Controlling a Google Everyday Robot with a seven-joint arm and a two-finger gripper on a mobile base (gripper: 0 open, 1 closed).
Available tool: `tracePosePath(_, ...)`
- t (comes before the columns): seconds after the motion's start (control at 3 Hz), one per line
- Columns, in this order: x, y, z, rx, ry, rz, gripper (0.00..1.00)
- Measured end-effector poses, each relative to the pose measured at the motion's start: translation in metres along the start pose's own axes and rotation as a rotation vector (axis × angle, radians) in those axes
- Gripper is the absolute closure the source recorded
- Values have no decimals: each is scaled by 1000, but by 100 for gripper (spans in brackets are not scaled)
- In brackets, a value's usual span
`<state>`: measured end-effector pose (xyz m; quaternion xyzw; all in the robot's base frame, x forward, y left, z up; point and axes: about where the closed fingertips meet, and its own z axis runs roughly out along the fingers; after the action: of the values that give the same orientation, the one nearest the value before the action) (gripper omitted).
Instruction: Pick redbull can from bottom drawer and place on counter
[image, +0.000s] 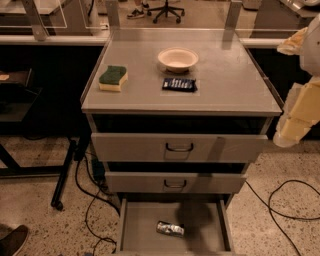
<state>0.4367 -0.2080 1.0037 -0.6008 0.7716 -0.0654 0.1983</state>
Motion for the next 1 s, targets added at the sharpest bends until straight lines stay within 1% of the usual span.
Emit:
tracePosePath(0.33, 0, 0, 0, 0, 0, 0, 0)
tracePosePath(0.67, 2, 12, 19, -10, 9, -35, 0)
tracePosePath(1.0, 13, 30, 66, -40, 43, -100, 0)
